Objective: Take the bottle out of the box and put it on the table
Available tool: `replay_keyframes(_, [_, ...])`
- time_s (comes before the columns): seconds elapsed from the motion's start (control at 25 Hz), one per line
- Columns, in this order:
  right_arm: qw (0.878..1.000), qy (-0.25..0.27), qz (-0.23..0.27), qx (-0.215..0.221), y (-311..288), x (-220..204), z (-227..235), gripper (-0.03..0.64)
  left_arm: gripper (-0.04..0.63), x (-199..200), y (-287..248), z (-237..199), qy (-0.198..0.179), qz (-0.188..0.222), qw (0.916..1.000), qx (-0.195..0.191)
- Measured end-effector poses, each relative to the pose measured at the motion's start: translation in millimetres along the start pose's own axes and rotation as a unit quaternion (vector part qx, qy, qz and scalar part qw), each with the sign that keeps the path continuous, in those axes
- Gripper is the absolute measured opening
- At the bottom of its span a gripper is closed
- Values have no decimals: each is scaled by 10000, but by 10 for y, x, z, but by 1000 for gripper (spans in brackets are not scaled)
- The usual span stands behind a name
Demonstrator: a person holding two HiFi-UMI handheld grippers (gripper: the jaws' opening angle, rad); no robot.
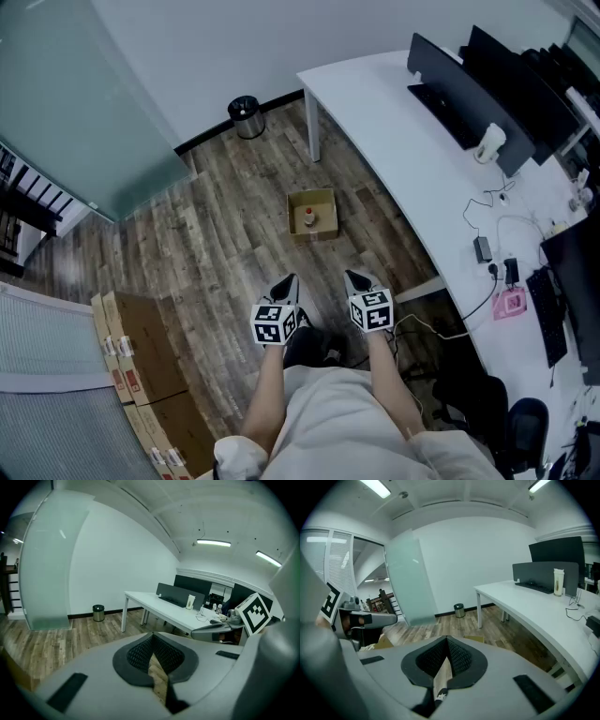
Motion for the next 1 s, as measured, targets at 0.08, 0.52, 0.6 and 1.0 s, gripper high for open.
replay_keyframes(0.08, [10000,12,25,-34,-60,61,14,38,14,52,-22,-51,-1,56,10000,5])
replay_keyframes(0.52, [10000,-49,73,6,-466,444,87,38,14,323,-289,-456,124,185,9997,103])
replay_keyframes(0.6, [10000,-5,95,27,-577,559,63,38,14,464,-347,-582,140,277,9995,113])
replay_keyframes(1.0, [9999,99,-38,-4,-988,837,246,40,14,894,-721,-1003,469,501,9975,140])
Point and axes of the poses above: the fingertips, and each gripper's own axes: y backward along the fingers, z to its right, x out of its top, the point moved 2 cm from there along y, backward along the fingers, and after that the axes turned 4 degrees about x, right-handed, at the moved point
